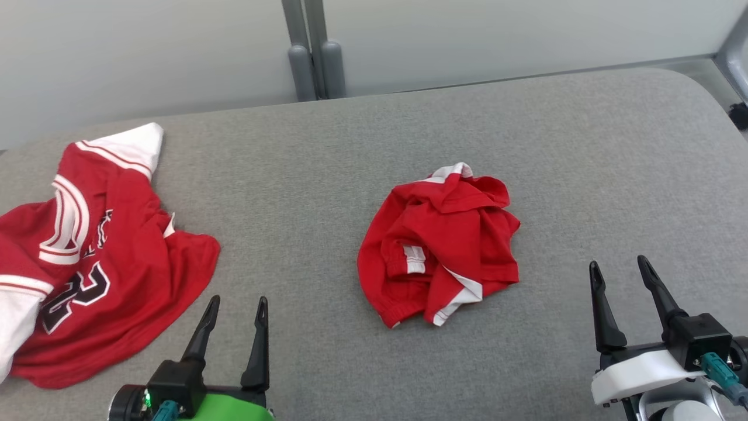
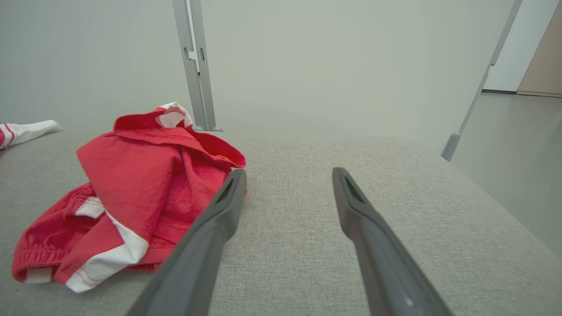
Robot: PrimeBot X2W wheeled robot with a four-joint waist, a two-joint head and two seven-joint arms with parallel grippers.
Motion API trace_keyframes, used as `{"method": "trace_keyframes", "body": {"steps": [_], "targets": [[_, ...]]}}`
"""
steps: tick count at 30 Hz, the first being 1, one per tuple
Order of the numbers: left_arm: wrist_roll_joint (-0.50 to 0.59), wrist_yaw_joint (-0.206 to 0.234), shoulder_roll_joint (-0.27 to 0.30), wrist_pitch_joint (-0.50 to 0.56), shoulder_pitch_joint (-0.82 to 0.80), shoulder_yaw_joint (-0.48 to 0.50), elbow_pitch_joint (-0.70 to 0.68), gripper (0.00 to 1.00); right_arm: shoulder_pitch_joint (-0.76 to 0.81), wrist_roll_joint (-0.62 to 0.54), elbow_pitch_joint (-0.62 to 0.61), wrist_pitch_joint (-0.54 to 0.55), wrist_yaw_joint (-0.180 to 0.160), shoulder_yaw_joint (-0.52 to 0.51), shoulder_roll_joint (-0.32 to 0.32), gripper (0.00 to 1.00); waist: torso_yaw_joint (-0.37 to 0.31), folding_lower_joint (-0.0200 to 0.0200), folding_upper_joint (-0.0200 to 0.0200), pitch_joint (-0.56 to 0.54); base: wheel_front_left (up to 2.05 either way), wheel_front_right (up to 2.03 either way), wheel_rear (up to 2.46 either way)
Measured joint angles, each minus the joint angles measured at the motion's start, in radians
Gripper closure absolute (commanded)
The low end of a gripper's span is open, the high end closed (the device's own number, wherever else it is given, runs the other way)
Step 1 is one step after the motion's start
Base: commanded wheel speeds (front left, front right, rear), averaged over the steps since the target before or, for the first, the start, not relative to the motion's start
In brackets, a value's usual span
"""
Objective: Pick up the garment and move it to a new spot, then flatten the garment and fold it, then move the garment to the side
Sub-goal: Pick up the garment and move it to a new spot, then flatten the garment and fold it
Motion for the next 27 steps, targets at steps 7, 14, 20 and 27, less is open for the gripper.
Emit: {"method": "trace_keyframes", "body": {"steps": [7,14,20,27], "targets": [[0.052,-0.033,-0.023,0.0,0.068,0.125,0.01,0.0,0.027,-0.002,0.024,0.0,0.0,-0.002,0.002,0.0,0.082,0.0,0.0,-0.044,0.0,0.0,0.0],[0.07,-0.077,-0.046,0.0,0.078,0.188,0.037,0.0,0.035,-0.006,0.062,0.0,0.0,0.014,0.012,0.0,0.134,0.0,0.0,-0.067,0.0,0.0,0.0],[0.08,-0.096,-0.058,0.0,0.078,0.21,0.048,0.0,0.035,-0.006,0.076,0.0,0.0,0.03,0.016,0.0,0.143,0.0,0.0,-0.073,0.0,0.0,0.0],[0.087,-0.111,-0.061,0.0,0.076,0.219,0.053,0.0,0.027,-0.002,0.078,0.0,0.0,0.036,0.017,0.0,0.134,0.0,0.0,-0.073,0.0,0.0,0.0]]}}
